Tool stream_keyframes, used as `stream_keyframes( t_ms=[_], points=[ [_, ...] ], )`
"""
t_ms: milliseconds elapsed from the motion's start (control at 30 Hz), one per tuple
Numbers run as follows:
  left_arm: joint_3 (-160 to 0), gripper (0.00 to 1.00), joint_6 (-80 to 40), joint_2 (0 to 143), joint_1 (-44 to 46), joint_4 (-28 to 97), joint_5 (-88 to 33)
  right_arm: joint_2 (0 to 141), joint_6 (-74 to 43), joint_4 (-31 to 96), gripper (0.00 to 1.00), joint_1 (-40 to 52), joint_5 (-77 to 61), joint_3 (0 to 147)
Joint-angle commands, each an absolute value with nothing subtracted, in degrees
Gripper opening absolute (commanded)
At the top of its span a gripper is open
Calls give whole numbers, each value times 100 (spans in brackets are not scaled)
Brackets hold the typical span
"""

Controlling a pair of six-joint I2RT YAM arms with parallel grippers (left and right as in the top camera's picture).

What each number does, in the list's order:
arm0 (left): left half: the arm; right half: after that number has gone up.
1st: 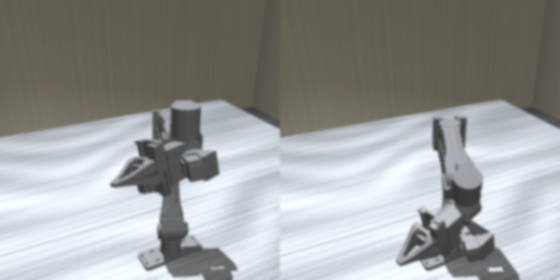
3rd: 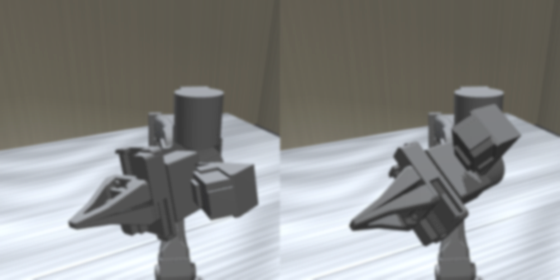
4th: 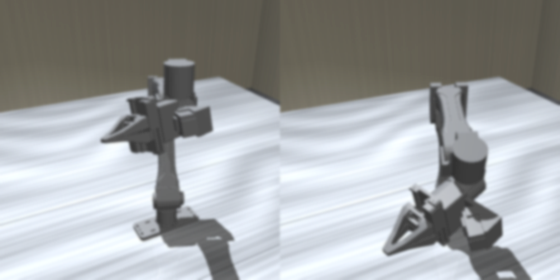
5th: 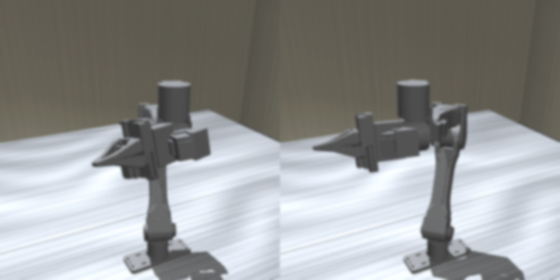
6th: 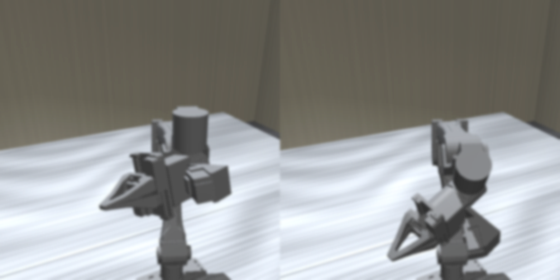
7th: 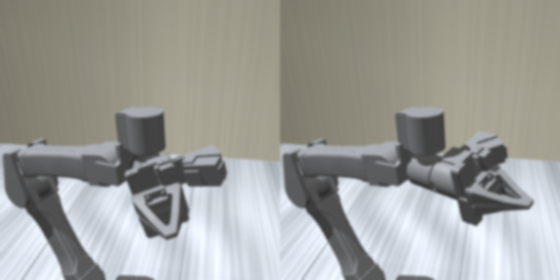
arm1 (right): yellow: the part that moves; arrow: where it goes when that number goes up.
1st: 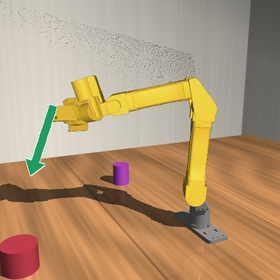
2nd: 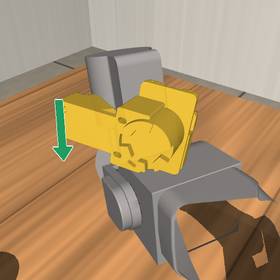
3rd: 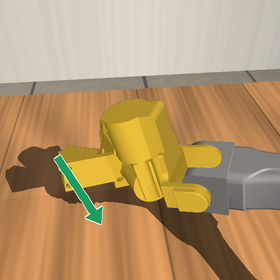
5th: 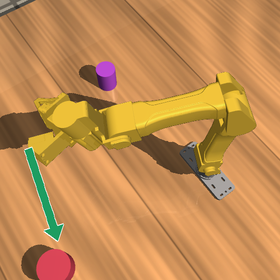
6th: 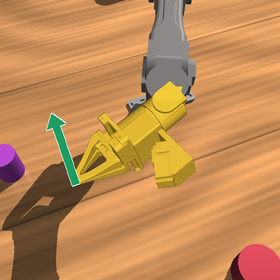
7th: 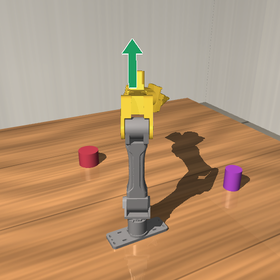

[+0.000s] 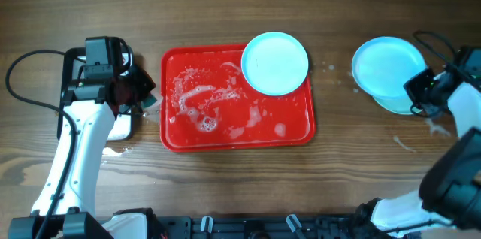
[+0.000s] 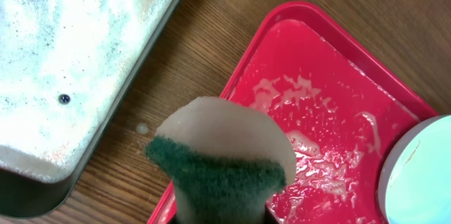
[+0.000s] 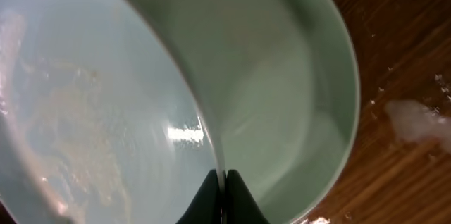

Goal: Clean dirty plates on tray and stack at the side
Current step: 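Carry the plate right and stack it on the first cleaned plate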

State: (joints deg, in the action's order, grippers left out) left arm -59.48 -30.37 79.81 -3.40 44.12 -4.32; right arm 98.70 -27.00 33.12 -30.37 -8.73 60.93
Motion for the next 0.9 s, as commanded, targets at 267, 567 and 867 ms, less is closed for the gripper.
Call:
stream_keyframes(
  t_ms=[267, 567, 867],
  points=[
    [-5957, 4, -3094, 8005, -366, 4416, -351, 10171, -3076, 2851, 4, -3468, -436, 6176],
    [-5957, 4, -3094, 8005, -366, 4372, -351, 10171, -2995, 3232, 4, -3500, -242, 6143],
    [-5957, 4, -3092, 8005, -366, 4327, -351, 10147, -2661, 4062, 19, -3489, -657, 6158]
  ],
)
